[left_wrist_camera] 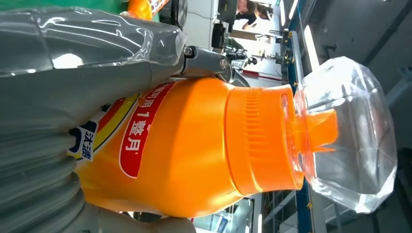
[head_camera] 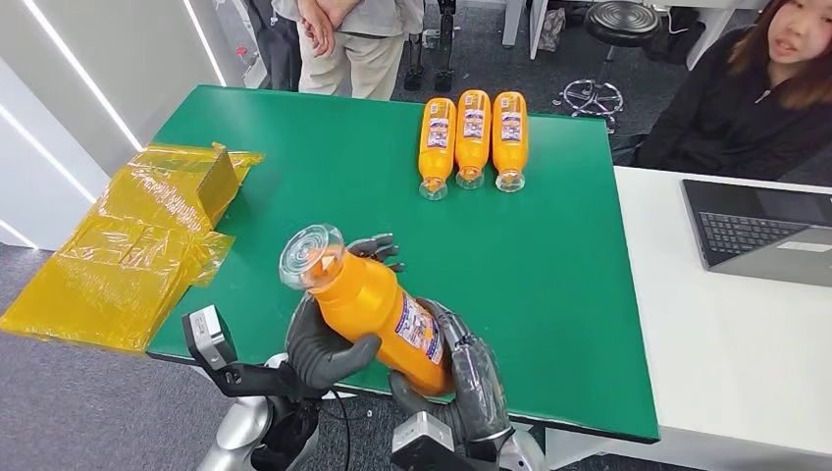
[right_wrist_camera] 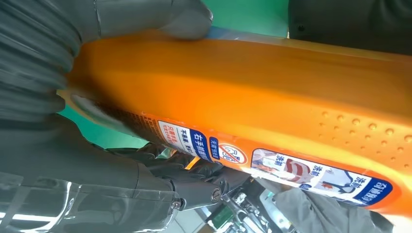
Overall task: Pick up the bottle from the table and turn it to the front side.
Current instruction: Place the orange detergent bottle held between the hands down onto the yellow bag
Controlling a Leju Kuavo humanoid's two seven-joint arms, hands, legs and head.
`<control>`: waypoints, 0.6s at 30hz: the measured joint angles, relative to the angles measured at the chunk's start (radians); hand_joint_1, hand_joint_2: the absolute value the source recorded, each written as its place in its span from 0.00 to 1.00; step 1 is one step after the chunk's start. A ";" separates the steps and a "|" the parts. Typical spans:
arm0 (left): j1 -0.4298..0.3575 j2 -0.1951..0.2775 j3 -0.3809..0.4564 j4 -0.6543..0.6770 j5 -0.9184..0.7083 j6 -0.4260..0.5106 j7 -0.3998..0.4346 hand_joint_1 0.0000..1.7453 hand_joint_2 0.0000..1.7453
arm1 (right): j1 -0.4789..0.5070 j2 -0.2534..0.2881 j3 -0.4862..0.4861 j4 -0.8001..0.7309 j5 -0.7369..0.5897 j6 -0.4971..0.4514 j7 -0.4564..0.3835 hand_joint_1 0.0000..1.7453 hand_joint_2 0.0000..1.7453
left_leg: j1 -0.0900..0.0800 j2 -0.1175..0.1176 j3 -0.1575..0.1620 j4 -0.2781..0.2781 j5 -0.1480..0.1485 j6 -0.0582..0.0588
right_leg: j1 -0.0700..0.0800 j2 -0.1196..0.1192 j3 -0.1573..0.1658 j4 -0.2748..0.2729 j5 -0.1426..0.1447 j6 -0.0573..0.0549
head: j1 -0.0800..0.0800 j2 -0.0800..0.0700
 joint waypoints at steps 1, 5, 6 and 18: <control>0.000 0.001 0.000 0.000 -0.001 0.004 0.000 1.00 1.00 | 0.000 0.001 -0.002 0.001 0.000 0.004 -0.001 1.00 1.00 | 0.000 0.000 0.000 0.000 0.000 0.000 | 0.000 0.000 0.000 0.000 0.000 0.000 | 0.000 0.000; 0.001 0.004 0.000 0.000 -0.005 0.021 0.004 1.00 1.00 | 0.001 0.004 -0.008 0.006 -0.004 0.018 -0.008 1.00 1.00 | 0.000 0.000 0.000 0.000 0.000 0.000 | 0.000 0.000 0.000 0.000 0.000 0.000 | 0.000 0.000; 0.001 0.004 0.001 0.000 -0.006 0.025 0.004 1.00 1.00 | 0.001 0.004 -0.008 0.007 -0.007 0.020 -0.010 1.00 1.00 | 0.000 0.000 0.000 0.000 0.000 0.000 | 0.000 0.000 0.000 0.000 0.000 0.000 | 0.000 0.000; 0.010 0.005 -0.001 -0.002 -0.041 0.076 0.013 1.00 1.00 | 0.005 0.004 -0.009 0.016 -0.052 0.007 -0.034 0.00 1.00 | 0.000 0.000 0.000 0.000 0.000 0.000 | 0.000 0.000 0.000 0.000 0.000 0.000 | 0.000 0.000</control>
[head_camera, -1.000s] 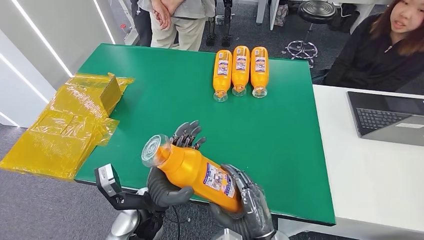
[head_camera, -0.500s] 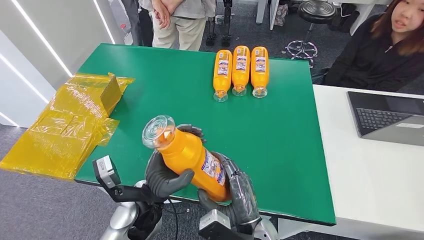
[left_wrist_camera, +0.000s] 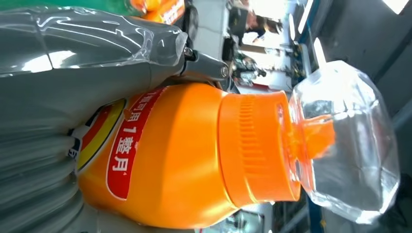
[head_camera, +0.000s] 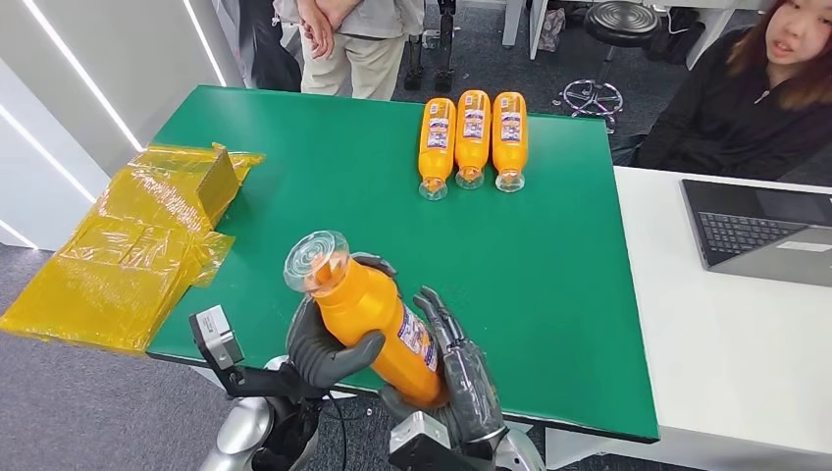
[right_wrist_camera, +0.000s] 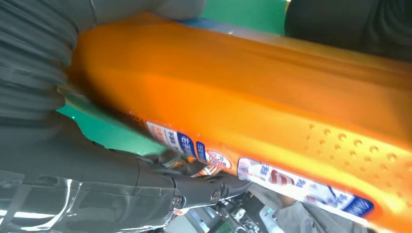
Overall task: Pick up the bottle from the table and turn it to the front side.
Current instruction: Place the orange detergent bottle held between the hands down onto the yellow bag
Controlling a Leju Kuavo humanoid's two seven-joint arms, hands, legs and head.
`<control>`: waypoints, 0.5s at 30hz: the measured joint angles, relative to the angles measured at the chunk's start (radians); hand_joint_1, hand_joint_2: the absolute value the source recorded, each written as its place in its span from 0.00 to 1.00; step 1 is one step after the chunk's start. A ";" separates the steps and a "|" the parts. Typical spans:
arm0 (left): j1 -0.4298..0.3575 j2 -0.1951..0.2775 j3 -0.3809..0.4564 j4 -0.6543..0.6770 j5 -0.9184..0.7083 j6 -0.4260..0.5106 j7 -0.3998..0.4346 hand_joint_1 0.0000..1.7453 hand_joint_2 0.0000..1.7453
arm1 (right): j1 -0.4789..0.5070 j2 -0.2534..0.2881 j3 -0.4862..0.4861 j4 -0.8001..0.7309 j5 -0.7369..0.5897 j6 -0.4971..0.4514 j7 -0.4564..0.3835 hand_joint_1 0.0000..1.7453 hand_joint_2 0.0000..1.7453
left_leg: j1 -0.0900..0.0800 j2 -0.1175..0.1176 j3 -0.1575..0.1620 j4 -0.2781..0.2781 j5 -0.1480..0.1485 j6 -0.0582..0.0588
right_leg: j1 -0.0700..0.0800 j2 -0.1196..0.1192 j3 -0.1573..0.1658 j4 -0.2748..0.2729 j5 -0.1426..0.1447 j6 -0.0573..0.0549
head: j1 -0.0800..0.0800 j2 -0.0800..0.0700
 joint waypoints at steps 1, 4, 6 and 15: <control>0.000 0.001 0.000 0.000 -0.016 0.015 -0.001 1.00 1.00 | 0.002 0.000 -0.001 0.000 -0.005 -0.007 -0.006 0.00 1.00 | 0.000 0.000 0.000 0.000 0.000 0.000 | 0.000 0.000 0.000 0.000 0.000 0.000 | 0.000 0.000; 0.000 0.008 0.000 0.000 -0.084 0.071 -0.010 1.00 1.00 | 0.009 0.000 -0.004 0.000 -0.036 -0.045 -0.039 0.00 1.00 | 0.000 0.000 0.000 0.000 0.000 0.000 | 0.000 0.000 0.000 0.000 0.000 0.000 | 0.000 0.000; -0.001 0.014 0.001 0.001 -0.150 0.116 -0.017 1.00 1.00 | 0.017 0.001 -0.008 0.000 -0.076 -0.087 -0.079 0.00 1.00 | 0.000 0.000 0.000 0.000 0.000 0.000 | 0.000 0.000 0.000 0.000 0.000 0.000 | 0.000 0.000; -0.063 0.062 0.037 0.054 -0.615 0.321 -0.004 1.00 1.00 | 0.043 0.004 -0.020 0.000 -0.219 -0.204 -0.185 0.00 1.00 | 0.000 0.000 0.000 0.000 0.000 0.000 | 0.000 0.000 0.000 0.000 0.000 0.000 | 0.000 0.000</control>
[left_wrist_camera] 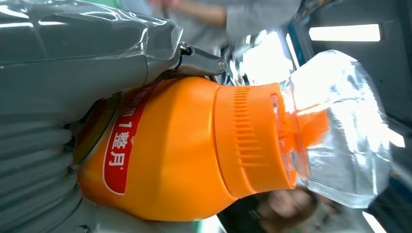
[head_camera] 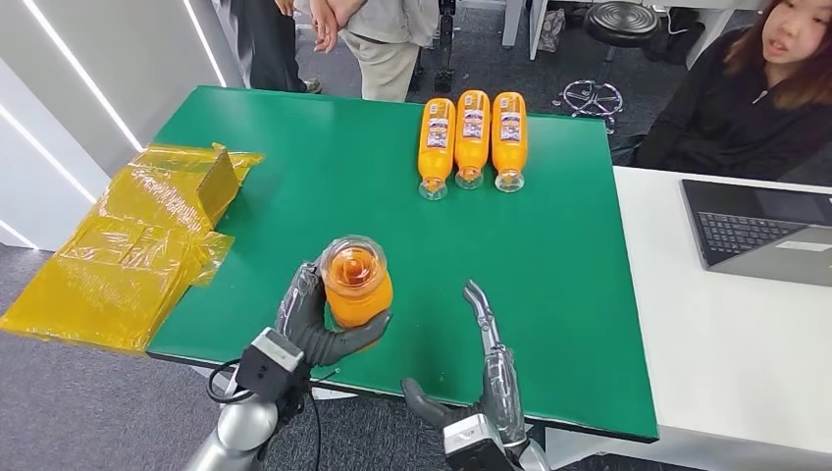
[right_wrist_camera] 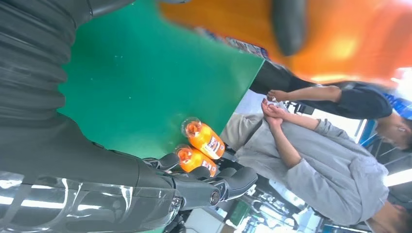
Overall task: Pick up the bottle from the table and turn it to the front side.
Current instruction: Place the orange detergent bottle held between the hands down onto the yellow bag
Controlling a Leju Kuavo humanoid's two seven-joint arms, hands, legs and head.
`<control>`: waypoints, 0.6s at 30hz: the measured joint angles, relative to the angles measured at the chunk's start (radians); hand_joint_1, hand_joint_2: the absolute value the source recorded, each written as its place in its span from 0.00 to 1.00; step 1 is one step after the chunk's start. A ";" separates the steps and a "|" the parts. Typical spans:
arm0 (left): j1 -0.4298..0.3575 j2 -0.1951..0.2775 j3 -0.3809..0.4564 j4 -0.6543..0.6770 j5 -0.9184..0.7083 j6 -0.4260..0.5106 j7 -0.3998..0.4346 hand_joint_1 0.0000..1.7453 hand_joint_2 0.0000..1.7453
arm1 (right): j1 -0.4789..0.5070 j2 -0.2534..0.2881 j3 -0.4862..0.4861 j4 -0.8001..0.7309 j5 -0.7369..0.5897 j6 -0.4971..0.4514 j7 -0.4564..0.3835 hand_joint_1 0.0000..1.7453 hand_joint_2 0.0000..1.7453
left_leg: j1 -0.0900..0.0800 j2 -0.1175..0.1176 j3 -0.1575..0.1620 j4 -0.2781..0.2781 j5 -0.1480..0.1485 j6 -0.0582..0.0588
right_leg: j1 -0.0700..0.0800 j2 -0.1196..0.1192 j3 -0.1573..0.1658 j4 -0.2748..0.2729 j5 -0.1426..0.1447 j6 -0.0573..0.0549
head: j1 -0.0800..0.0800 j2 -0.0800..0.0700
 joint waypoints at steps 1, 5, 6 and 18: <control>-0.021 0.008 0.004 0.024 -0.069 0.027 0.011 1.00 1.00 | 0.000 0.001 -0.001 0.001 -0.003 -0.003 0.000 0.00 1.00 | 0.000 0.000 0.000 0.000 0.000 0.000 | 0.000 0.000 0.000 0.000 0.000 0.000 | 0.000 0.000; -0.145 0.040 0.008 0.190 -0.298 0.132 0.036 1.00 1.00 | 0.000 0.009 -0.006 0.014 -0.025 -0.006 -0.004 0.00 1.00 | 0.000 0.000 0.000 0.000 0.002 0.000 | 0.000 0.000 0.000 0.000 0.002 -0.002 | 0.000 0.000; -0.181 0.044 0.008 0.245 -0.345 0.154 0.040 1.00 1.00 | -0.001 0.012 -0.008 0.019 -0.033 -0.007 -0.008 0.00 1.00 | 0.000 0.000 0.000 0.000 0.002 0.000 | 0.000 0.000 0.000 0.000 0.002 -0.002 | 0.000 0.000; -0.562 0.061 -0.109 0.903 -0.813 0.258 0.227 1.00 1.00 | -0.002 0.035 -0.024 0.103 -0.132 -0.014 -0.052 0.00 1.00 | 0.000 0.002 0.000 0.000 0.004 -0.001 | 0.000 0.003 -0.002 0.001 0.004 -0.003 | 0.000 0.000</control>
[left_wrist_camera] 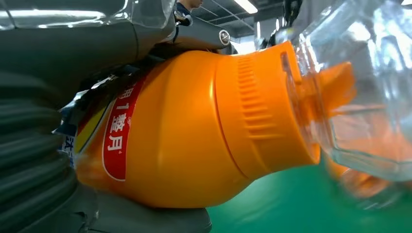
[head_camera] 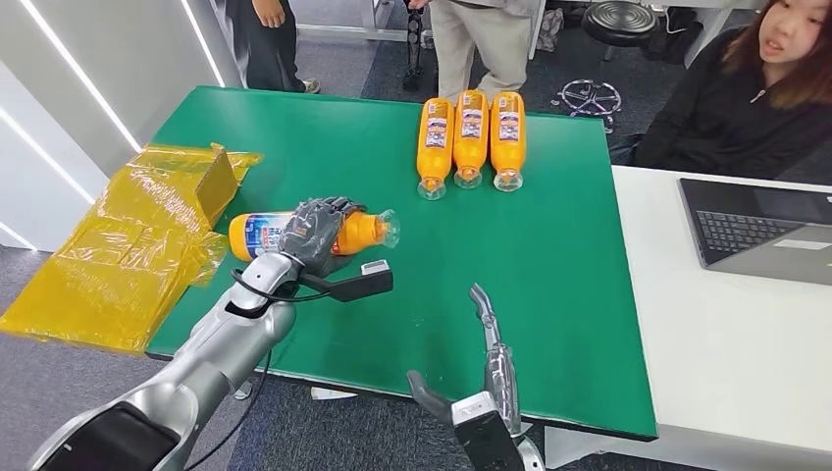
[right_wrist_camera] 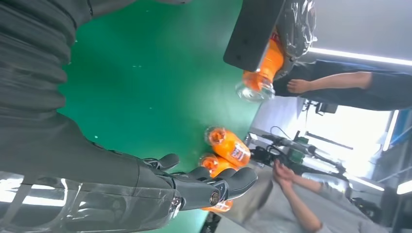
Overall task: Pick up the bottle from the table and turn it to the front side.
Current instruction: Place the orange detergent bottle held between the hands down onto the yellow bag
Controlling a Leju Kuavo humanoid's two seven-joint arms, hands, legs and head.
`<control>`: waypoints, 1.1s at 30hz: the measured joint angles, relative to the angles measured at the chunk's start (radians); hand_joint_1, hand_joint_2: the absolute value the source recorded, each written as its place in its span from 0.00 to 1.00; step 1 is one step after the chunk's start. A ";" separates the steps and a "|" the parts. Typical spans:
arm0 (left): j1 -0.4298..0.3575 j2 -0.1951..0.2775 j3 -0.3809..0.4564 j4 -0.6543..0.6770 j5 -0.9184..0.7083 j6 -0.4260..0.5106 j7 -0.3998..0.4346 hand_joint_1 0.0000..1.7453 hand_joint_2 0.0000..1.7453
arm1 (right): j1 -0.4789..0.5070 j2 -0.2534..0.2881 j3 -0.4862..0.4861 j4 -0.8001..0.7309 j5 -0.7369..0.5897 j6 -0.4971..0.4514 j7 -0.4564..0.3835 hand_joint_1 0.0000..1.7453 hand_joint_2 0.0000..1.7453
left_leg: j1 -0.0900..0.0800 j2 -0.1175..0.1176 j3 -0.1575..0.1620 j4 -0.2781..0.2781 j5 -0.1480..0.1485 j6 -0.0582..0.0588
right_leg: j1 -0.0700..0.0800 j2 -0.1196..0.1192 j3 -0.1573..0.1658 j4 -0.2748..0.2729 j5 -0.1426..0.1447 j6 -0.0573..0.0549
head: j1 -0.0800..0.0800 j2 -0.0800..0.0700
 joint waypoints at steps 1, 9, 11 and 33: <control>-0.019 0.002 -0.017 0.034 -0.025 -0.011 0.029 1.00 1.00 | 0.004 0.000 -0.002 0.005 -0.005 0.001 -0.003 0.00 1.00 | 0.000 0.000 0.000 0.000 0.000 0.000 | 0.000 0.000 0.000 0.000 0.000 0.000 | 0.000 0.000; -0.096 0.036 -0.081 0.198 -0.085 -0.123 0.181 0.97 1.00 | 0.036 -0.002 -0.020 0.026 -0.050 0.017 -0.016 0.00 1.00 | 0.000 0.002 0.000 0.000 0.000 0.000 | 0.000 0.003 -0.002 0.000 0.000 0.000 | 0.000 0.000; -0.104 0.049 -0.085 0.219 -0.088 -0.153 0.220 0.83 1.00 | 0.037 -0.002 -0.020 0.029 -0.056 0.022 -0.012 0.00 1.00 | 0.000 0.002 0.000 0.000 0.000 0.000 | 0.000 0.003 -0.002 0.000 0.000 0.000 | 0.000 0.000; -0.052 0.257 -0.086 0.289 -0.086 -0.159 0.352 0.00 1.00 | 0.097 -0.046 -0.009 0.033 -0.029 0.086 0.127 0.00 1.00 | 0.000 0.003 -0.001 -0.001 0.000 -0.001 | 0.000 0.004 -0.002 0.001 0.000 -0.001 | 0.000 0.000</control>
